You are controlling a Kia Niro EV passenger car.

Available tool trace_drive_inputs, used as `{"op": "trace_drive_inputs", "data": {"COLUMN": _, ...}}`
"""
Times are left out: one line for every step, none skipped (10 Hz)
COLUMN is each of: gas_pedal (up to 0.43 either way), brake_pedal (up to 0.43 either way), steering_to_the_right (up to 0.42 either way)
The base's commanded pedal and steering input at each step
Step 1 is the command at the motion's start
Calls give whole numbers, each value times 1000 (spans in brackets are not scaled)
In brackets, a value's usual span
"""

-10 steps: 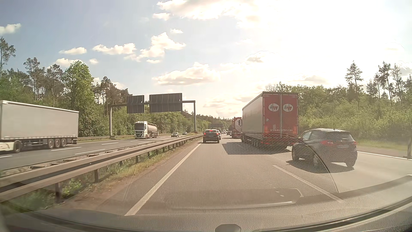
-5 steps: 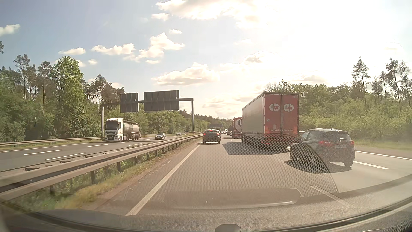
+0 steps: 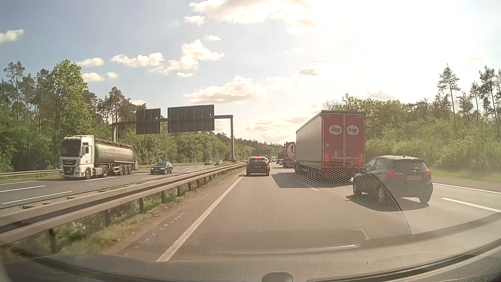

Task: Follow the waypoints while adhering to traffic rules and regulations

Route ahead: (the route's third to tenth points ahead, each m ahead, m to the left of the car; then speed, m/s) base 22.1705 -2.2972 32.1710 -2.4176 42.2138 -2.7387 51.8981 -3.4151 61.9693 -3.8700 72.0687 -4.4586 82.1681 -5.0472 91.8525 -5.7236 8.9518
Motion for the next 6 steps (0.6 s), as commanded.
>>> {"op": "trace_drive_inputs", "data": {"gas_pedal": 118, "brake_pedal": 0, "steering_to_the_right": -1}}
{"op": "trace_drive_inputs", "data": {"gas_pedal": 118, "brake_pedal": 0, "steering_to_the_right": 0}}
{"op": "trace_drive_inputs", "data": {"gas_pedal": 118, "brake_pedal": 0, "steering_to_the_right": 0}}
{"op": "trace_drive_inputs", "data": {"gas_pedal": 118, "brake_pedal": 0, "steering_to_the_right": 1}}
{"op": "trace_drive_inputs", "data": {"gas_pedal": 118, "brake_pedal": 0, "steering_to_the_right": 2}}
{"op": "trace_drive_inputs", "data": {"gas_pedal": 118, "brake_pedal": 0, "steering_to_the_right": 3}}
